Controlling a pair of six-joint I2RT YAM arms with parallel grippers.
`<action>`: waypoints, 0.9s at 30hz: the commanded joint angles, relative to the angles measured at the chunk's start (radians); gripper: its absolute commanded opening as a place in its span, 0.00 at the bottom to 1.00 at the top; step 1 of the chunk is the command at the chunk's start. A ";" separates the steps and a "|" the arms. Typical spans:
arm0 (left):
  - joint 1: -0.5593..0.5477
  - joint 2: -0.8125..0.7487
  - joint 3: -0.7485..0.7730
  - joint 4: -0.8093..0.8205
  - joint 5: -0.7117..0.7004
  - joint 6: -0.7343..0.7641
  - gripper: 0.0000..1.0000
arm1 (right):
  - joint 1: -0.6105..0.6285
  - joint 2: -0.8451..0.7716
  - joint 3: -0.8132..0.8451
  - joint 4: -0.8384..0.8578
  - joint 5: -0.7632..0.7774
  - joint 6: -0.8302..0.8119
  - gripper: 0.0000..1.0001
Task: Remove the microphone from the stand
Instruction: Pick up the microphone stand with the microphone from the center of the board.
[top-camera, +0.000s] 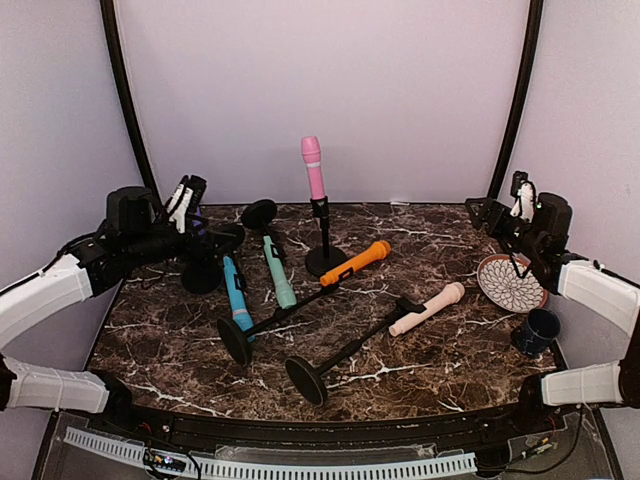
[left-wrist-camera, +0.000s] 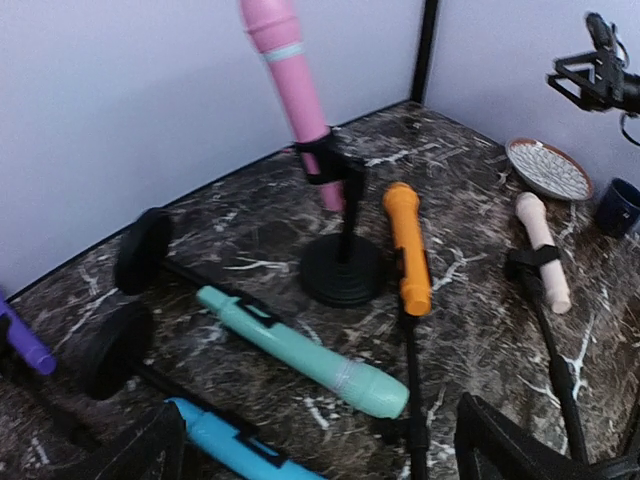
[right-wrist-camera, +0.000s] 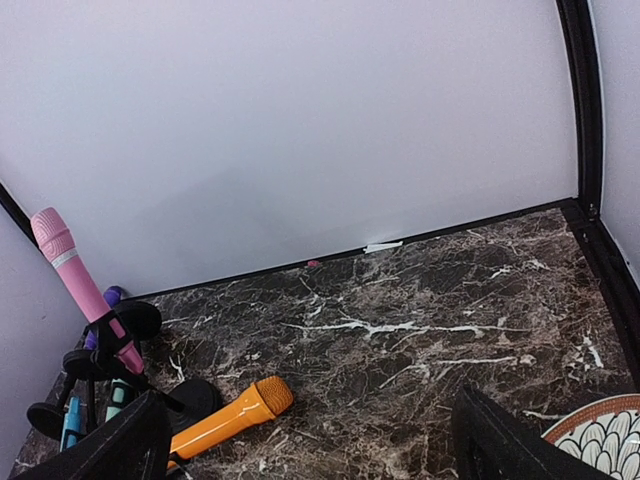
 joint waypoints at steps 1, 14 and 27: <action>-0.235 0.117 0.056 -0.039 0.063 0.090 0.95 | -0.006 -0.016 0.017 -0.015 0.008 -0.025 0.99; -0.696 0.579 0.358 -0.057 0.021 -0.145 0.90 | -0.005 -0.011 -0.014 -0.011 0.048 -0.038 0.99; -0.727 0.815 0.559 -0.354 -0.111 -0.230 0.86 | -0.005 -0.034 -0.055 -0.003 0.065 -0.067 0.99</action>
